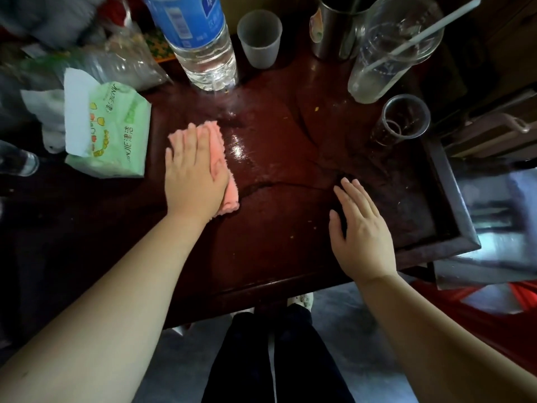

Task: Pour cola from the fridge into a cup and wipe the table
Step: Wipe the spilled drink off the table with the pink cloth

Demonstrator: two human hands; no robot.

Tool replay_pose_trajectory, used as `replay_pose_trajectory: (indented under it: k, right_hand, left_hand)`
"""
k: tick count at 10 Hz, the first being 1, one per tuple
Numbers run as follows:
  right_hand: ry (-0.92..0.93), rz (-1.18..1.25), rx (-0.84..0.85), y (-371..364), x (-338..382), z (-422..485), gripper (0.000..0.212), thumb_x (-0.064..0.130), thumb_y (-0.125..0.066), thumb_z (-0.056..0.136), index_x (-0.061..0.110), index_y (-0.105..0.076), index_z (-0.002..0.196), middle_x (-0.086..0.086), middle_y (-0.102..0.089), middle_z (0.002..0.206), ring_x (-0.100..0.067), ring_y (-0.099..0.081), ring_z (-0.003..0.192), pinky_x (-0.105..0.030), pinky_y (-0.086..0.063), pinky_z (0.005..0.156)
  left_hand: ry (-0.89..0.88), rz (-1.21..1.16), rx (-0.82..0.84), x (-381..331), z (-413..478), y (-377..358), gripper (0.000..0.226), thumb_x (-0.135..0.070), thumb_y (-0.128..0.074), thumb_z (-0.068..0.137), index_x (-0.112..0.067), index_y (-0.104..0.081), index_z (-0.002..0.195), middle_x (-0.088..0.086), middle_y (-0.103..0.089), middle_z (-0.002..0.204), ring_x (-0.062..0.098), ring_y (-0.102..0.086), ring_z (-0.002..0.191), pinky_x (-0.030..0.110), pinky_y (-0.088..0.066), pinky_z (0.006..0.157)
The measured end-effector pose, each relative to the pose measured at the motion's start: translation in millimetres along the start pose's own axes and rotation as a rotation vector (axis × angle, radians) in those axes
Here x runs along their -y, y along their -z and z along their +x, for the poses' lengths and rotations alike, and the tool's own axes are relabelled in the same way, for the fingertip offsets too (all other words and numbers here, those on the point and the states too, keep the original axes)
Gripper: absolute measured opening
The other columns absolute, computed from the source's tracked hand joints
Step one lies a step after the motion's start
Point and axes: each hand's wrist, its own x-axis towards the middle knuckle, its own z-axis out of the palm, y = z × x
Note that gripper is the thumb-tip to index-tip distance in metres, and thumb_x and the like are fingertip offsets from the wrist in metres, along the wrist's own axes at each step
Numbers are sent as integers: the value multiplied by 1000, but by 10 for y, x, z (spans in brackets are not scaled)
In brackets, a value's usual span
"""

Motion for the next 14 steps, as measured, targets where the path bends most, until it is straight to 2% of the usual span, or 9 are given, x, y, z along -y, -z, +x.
replay_pose_trajectory:
  k: [2, 4, 6, 8, 9, 10, 12, 13, 14]
  right_hand:
    - [-6, -16, 10, 6, 12, 8, 50, 33, -35, 96, 6, -48, 136, -7, -42, 148, -19, -29, 142, -38, -32, 113]
    - [-7, -31, 15, 6, 19, 8, 50, 33, -35, 96, 6, -48, 136, -7, -42, 148, -19, -29, 142, -38, -33, 112]
    - [-6, -34, 2, 3, 25, 7, 50, 33, -35, 96, 6, -49, 135, -6, -43, 147, -18, -29, 142, -35, -32, 112]
    - [-6, -25, 9, 7, 14, 7, 50, 33, -35, 96, 6, -48, 136, -5, -42, 148, -16, -27, 143, -32, -28, 113]
    - [-8, -22, 8, 7, 13, 7, 50, 33, -35, 96, 7, -48, 136, -5, -41, 148, -15, -26, 143, -30, -26, 113]
    - [-11, -22, 6, 11, 16, 6, 50, 33, -36, 96, 7, -48, 136, -5, -41, 148, -15, -26, 143, -28, -24, 113]
    - [-10, -32, 13, 22, 30, 9, 50, 33, -35, 96, 6, -49, 136, -5, -41, 148, -16, -26, 143, -28, -24, 114]
    - [-13, -33, 19, 22, 31, 7, 51, 34, -34, 96, 7, -48, 136, -5, -41, 148, -15, -25, 143, -28, -23, 114]
    - [-10, -29, 20, 21, 29, 12, 51, 34, -34, 96, 7, -48, 137, -4, -40, 149, -14, -24, 143, -27, -23, 114]
  left_hand:
    - [91, 25, -1, -127, -10, -39, 64, -29, -25, 91, -5, -20, 150, 19, -21, 155, 38, -14, 143, 48, -9, 118]
    - [49, 87, -16, -291, 110, -45, 64, -31, -19, 92, -3, -19, 150, 20, -22, 155, 37, -16, 143, 48, -6, 119]
    - [-69, 11, 31, -725, 257, -126, 64, -31, -24, 95, -6, -8, 152, 13, -9, 159, 29, -5, 147, 41, -6, 120]
    - [-158, 70, -1, -455, 178, -105, 62, -34, -11, 96, -10, -9, 153, 9, -11, 160, 22, -7, 147, 35, 0, 120]
    - [-130, 62, -28, -254, 102, -67, 62, -37, -20, 95, -11, -17, 152, 10, -19, 158, 26, -13, 146, 42, -7, 119]
    - [5, 13, -23, 8, 4, -8, 62, -31, -34, 93, -9, -22, 150, 14, -22, 156, 35, -17, 144, 50, -21, 114]
    - [16, -124, -60, -112, 15, 42, 65, -32, -36, 91, 0, -26, 147, 17, -26, 153, 40, -12, 143, 42, -10, 119]
    - [83, -246, -102, -186, 31, 2, 61, -16, -44, 90, -1, -28, 147, 10, -30, 153, 33, -11, 145, 35, -6, 118]
    - [108, -318, -137, -183, 42, -29, 59, -9, -41, 89, -1, -29, 147, 10, -28, 154, 30, -11, 145, 32, -7, 116]
